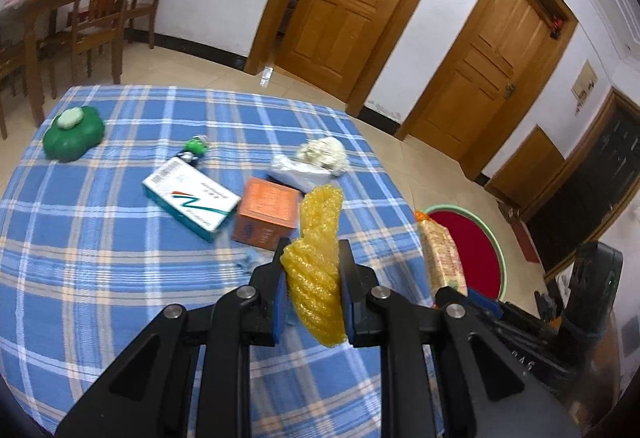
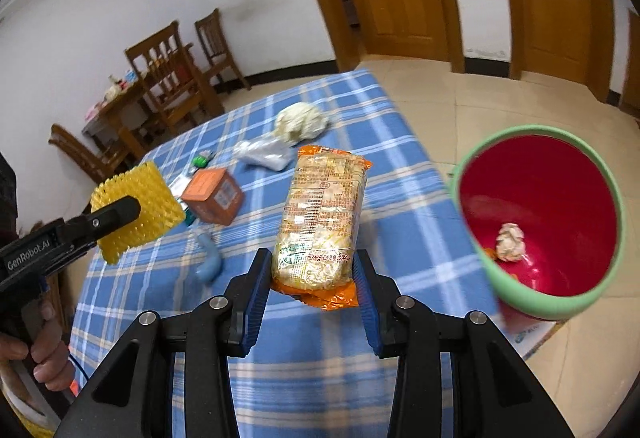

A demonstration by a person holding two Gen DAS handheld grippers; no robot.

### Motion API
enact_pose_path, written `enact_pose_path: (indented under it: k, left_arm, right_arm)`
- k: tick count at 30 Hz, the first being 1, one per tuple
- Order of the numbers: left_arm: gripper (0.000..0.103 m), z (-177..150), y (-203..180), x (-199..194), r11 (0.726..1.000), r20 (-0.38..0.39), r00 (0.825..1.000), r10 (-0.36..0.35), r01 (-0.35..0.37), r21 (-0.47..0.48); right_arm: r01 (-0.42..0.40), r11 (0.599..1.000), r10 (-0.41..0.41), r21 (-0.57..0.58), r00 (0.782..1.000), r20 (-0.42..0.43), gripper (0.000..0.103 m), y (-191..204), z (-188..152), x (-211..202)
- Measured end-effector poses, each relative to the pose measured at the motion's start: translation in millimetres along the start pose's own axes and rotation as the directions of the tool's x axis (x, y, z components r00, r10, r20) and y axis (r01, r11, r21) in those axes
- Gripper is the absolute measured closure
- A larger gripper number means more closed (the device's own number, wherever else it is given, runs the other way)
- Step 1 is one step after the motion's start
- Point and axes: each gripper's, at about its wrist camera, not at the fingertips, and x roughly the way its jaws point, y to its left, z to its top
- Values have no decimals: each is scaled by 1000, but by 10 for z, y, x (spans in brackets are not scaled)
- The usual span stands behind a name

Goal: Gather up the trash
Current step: 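Carry the biscuit packet and yellow foam net over the bin and open both tools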

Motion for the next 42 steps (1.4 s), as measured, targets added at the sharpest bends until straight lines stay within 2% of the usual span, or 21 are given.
enact_pose_path:
  k: [8,15,25,30,42]
  left_arm:
    - [82,-65,-463,216,995,-46,998,-35,39,90]
    - [82,-89,-870,430,983,-84,995,-57,71,168]
    - [82,-81,-1448,844,949,-136,986,-97,133,287]
    - [82,-108,-1699,1053,933,-171,978,-118,168,318]
    - [81,-260,-2138,1456,899,-234,964,-125,209,384]
  right_arm:
    - [50,993,-55,105,997,47,61,-550,-2,-221]
    - [90,979,-101,185,994,51,61,-924,-55,-295]
    - [149,947,-167,286,985,40,59,-1467,-137,-330]
    - [174,931,-192,321,981,25,59,-1650,-146,-324]
    - [166,906,-215,388,973,84,59,-1928,-165,-562]
